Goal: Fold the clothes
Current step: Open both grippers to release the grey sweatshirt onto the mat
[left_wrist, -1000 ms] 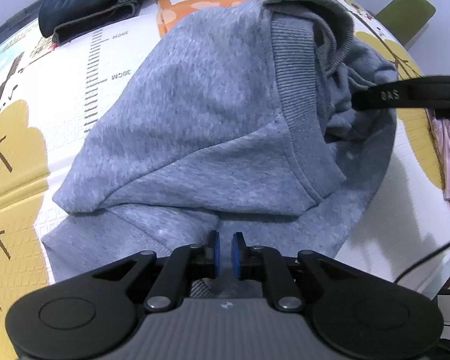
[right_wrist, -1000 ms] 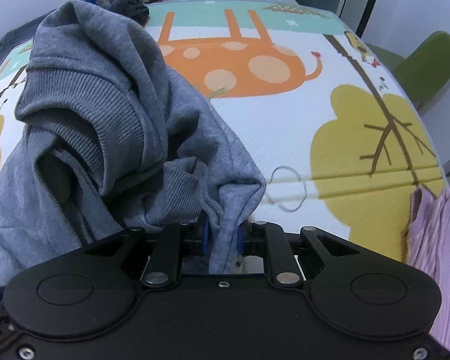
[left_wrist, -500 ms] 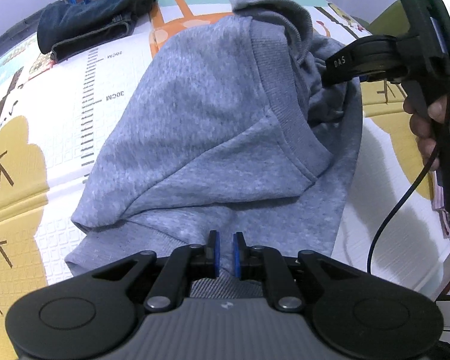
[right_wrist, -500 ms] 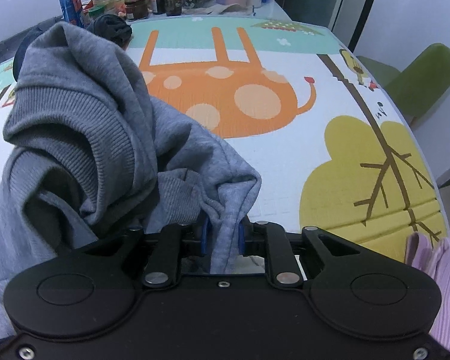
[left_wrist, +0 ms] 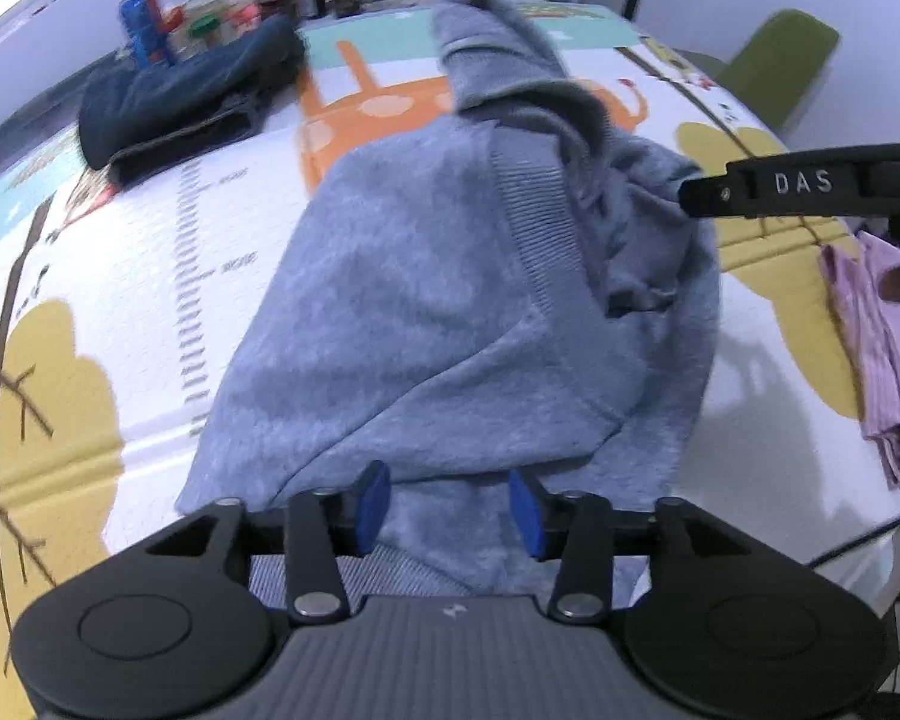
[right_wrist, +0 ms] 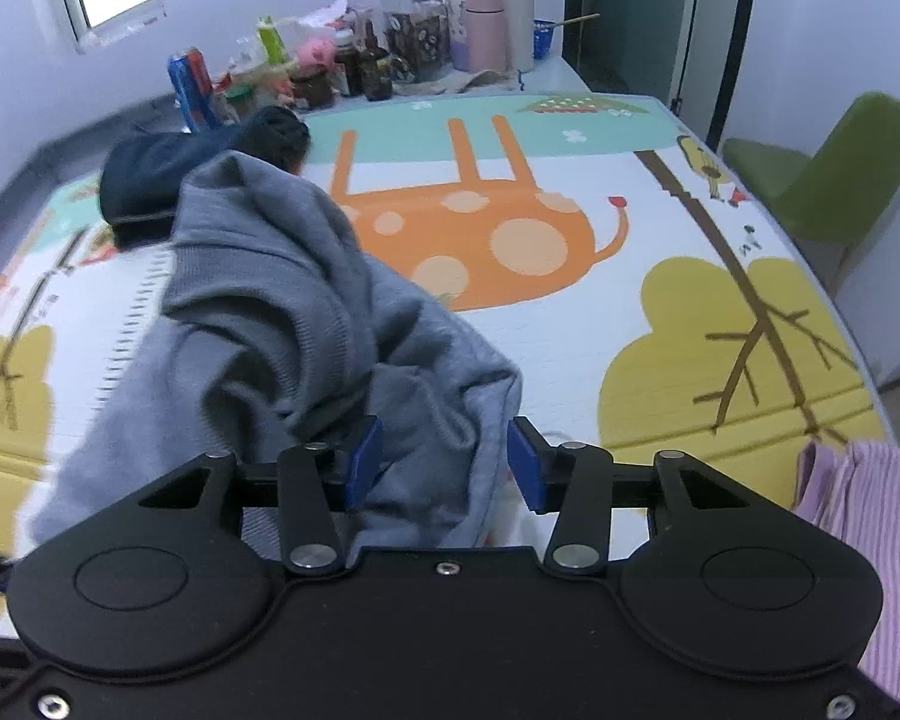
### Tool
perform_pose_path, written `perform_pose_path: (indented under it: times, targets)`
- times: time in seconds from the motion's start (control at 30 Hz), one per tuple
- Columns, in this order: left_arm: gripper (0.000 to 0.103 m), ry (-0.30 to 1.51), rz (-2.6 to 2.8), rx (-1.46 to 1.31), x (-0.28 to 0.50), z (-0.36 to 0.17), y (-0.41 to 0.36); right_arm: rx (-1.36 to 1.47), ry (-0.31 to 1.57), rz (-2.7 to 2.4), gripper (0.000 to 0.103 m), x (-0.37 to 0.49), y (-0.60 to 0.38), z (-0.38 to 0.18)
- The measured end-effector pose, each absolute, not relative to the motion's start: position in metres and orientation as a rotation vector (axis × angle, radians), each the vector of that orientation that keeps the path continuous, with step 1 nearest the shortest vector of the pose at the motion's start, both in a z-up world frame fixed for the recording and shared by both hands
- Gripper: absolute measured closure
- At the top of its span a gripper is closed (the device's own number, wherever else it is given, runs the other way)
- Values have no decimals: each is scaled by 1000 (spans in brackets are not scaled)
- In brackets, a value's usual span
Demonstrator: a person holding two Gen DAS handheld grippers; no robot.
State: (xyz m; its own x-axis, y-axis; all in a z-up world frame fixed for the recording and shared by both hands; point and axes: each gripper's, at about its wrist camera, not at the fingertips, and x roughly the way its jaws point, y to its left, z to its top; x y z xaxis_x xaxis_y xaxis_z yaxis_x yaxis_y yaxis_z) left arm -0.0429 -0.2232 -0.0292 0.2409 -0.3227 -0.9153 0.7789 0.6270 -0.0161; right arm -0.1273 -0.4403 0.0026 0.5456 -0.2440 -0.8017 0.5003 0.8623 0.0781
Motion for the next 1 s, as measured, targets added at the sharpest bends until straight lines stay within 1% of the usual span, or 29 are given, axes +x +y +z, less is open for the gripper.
perform_pose_path:
  times: [0.1, 0.13, 0.27, 0.43, 0.53, 0.73, 0.8, 0.83, 0.87, 0.9, 0.97, 1.0]
  targets:
    - [46, 1037, -861, 533, -46, -26, -231, 331, 874, -440, 56, -144, -433, 10]
    - [41, 1024, -884, 544, -46, -27, -233, 329, 866, -435, 55, -149, -428, 11]
    - [37, 959, -981, 606, -49, -30, -245, 323, 834, -415, 52, -170, -412, 15]
    - [36, 873, -1050, 703, -56, -35, -260, 372, 849, -402, 48, -190, -397, 8]
    - [36, 854, -1067, 737, -53, -43, -269, 412, 878, -398, 47, -201, -392, 0]
    - [36, 873, -1113, 750, -40, -58, -282, 482, 932, -411, 47, -218, -384, -15]
    - [39, 877, -1119, 756, -36, -62, -285, 504, 940, -405, 47, -221, -380, -18]
    - [42, 882, -1120, 758, -33, -64, -287, 515, 943, -401, 47, -222, -378, -20]
    - [47, 888, -1121, 762, -31, -66, -288, 524, 947, -397, 47, -223, -376, -21]
    - [50, 895, -1119, 766, -29, -68, -289, 527, 954, -393, 47, -222, -373, -23]
    - [65, 907, -1110, 774, -24, -72, -291, 529, 968, -389, 47, -220, -367, -26]
    - [69, 912, -1101, 776, -22, -74, -292, 531, 973, -385, 47, -220, -364, -28]
